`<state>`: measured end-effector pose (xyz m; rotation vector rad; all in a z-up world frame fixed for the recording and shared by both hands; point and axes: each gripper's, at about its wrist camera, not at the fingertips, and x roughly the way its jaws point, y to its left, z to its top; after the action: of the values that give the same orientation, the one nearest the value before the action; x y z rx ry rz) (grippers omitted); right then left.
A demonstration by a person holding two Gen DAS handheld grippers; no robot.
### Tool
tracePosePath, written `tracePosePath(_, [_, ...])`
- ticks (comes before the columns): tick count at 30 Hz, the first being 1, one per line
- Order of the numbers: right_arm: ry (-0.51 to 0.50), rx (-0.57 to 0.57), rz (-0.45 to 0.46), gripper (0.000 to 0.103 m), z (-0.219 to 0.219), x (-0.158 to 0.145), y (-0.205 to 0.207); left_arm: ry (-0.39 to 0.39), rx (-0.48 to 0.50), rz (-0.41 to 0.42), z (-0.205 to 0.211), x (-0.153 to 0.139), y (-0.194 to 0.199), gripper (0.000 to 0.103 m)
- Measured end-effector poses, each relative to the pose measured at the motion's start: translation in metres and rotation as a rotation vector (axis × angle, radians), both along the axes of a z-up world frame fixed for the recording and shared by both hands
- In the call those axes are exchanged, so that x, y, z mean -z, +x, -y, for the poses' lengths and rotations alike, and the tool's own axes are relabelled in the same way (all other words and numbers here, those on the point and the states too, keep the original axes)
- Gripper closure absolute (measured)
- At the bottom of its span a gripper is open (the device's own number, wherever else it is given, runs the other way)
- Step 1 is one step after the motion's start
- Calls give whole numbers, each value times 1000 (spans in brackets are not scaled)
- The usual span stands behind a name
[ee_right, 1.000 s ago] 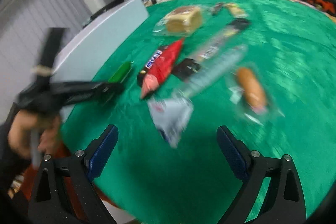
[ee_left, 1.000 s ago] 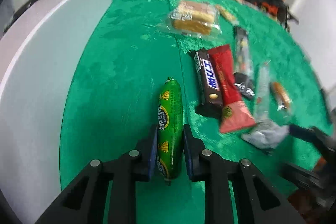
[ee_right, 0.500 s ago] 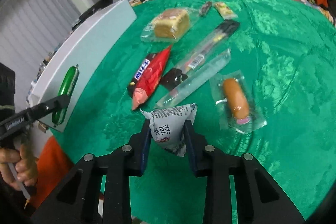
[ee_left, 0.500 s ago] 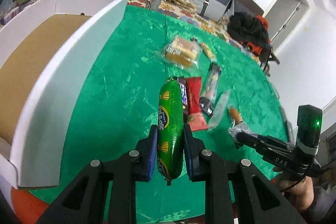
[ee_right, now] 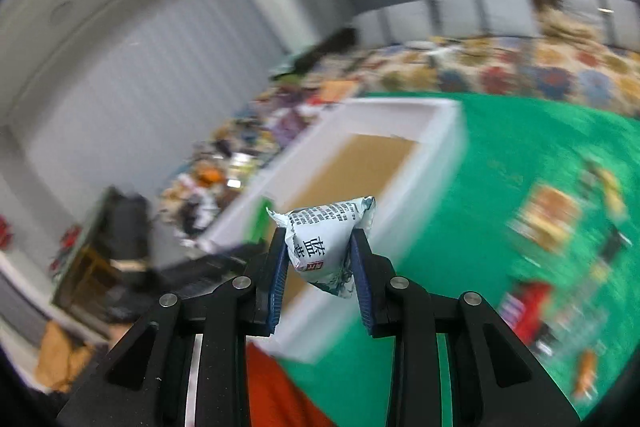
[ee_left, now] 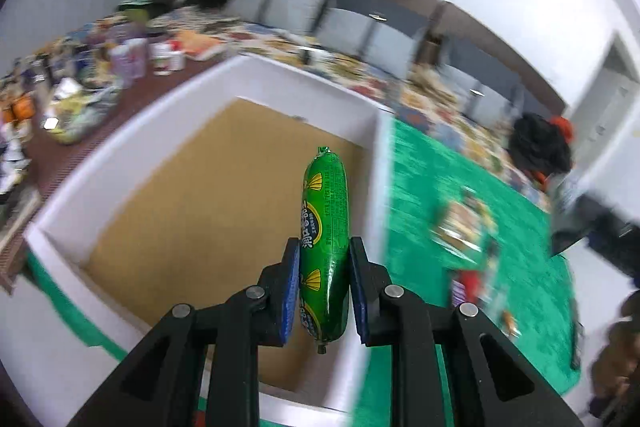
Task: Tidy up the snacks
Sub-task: 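Carry both snacks over the white box and open both tools to drop them, then bring both tools back from the box over the remaining snacks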
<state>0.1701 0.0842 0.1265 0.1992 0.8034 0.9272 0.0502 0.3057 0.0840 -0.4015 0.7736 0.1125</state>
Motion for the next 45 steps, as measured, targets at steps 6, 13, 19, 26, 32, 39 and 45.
tracePosePath(6, [53,4,-46,29,-38,-18,20,74,-175,-50,-48,6,-8,23])
tracePosePath(13, [-146,191,71,27,56,39,-1,-4,-26,38,14,-1,-21,21])
tracePosePath(19, [-463,513,-56,27,209,159,-17,-23,303,64,153,18,-15,4])
tracePosePath(26, [-439,842,-217,27,351,190,-38,99,407,-122,239,113,19,4])
tracePosePath(32, [-475,890,-192,26,371,202,-28,178,341,-154,237,145,58,5])
tracePosePath(39, [-580,868,-83,16,357,213,-4,185,342,-124,230,159,89,2])
tracePosePath(45, [-576,887,-88,13,361,215,5,130,296,-88,219,166,92,0])
